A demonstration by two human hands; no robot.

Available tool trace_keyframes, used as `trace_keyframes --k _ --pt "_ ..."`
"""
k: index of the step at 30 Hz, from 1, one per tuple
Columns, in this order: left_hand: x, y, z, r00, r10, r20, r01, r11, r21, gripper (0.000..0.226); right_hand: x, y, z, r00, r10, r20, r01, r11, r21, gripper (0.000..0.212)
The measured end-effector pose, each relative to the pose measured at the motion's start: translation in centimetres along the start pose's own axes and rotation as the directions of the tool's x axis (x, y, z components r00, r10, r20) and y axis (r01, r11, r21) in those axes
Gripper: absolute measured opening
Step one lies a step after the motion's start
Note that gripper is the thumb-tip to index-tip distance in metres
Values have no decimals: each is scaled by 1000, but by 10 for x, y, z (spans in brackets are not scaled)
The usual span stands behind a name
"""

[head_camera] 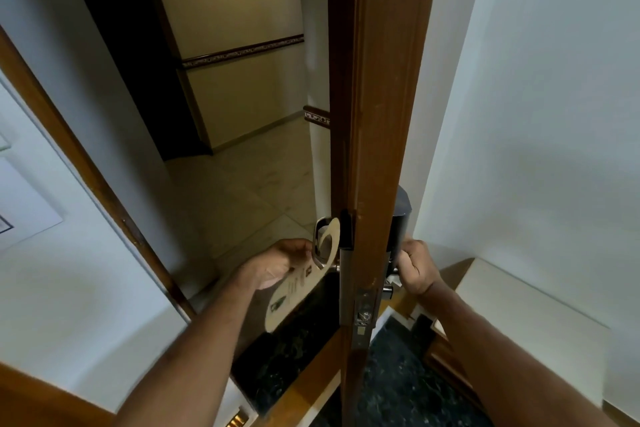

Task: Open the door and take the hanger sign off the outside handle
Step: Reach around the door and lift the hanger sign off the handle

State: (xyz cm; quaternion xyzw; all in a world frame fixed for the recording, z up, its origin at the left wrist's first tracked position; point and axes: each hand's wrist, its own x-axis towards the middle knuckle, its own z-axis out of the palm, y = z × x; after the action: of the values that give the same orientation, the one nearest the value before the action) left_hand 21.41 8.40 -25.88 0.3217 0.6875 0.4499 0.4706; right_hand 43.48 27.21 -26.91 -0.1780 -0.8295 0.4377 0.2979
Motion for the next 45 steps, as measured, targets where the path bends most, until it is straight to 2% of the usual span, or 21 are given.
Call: trace_keyframes --k 1,3,5,7,10,12,17,24,26,29,32,37,40,43,45 --pt "-1 8 -5 1000 -20 21 20 1000 21 21 0 0 0 1000 1 1 -1 1000 -3 41" --pt "1 23 -11 996 -82 23 76 980 181 19 1 0 -1 1000 -2 12 2 1000 -10 43" --pt "7 37 -14 990 -136 -48 144 909 390 32 1 1 -1 1000 6 21 -6 1000 -13 43" --pt "13 48 -17 988 -131 -87 157 819 552 37 1 4 -1 1000 4 26 -3 1000 -16 42" --pt "19 56 -24 986 -155 -59 157 758 633 38 1 5 -1 999 -9 31 10 999 -45 32" --pt "21 57 -29 983 -177 -41 164 763 625 35 1 5 -1 999 -12 41 13 999 -35 28" --pt "31 53 -42 974 -224 11 181 815 551 28 5 13 -1 999 -13 32 11 999 32 41" --pt "43 67 -32 995 -101 6 79 815 574 28 5 12 2 999 -39 18 38 999 34 38" --pt "46 73 -28 995 -98 -29 97 817 569 23 4 10 3 999 -40 7 40 999 35 34" --pt "50 82 -25 992 -102 -75 124 892 435 20 5 7 6 999 -27 17 26 998 63 32" --pt "58 88 -22 993 -87 -83 115 896 429 21 5 7 8 999 -25 28 22 997 73 33" --pt "65 80 -23 980 45 -196 35 921 388 31 7 4 11 999 -35 36 32 997 76 32" --pt "51 62 -30 959 93 -269 -26 970 243 33 7 2 14 999 -32 37 28 996 86 33" --pt "36 44 -44 951 139 -275 -100 983 152 29 8 1 17 998 -42 49 39 997 73 35" --pt "30 40 -50 934 99 -345 -75 994 81 28 9 0 18 998 -40 44 38 998 41 35"
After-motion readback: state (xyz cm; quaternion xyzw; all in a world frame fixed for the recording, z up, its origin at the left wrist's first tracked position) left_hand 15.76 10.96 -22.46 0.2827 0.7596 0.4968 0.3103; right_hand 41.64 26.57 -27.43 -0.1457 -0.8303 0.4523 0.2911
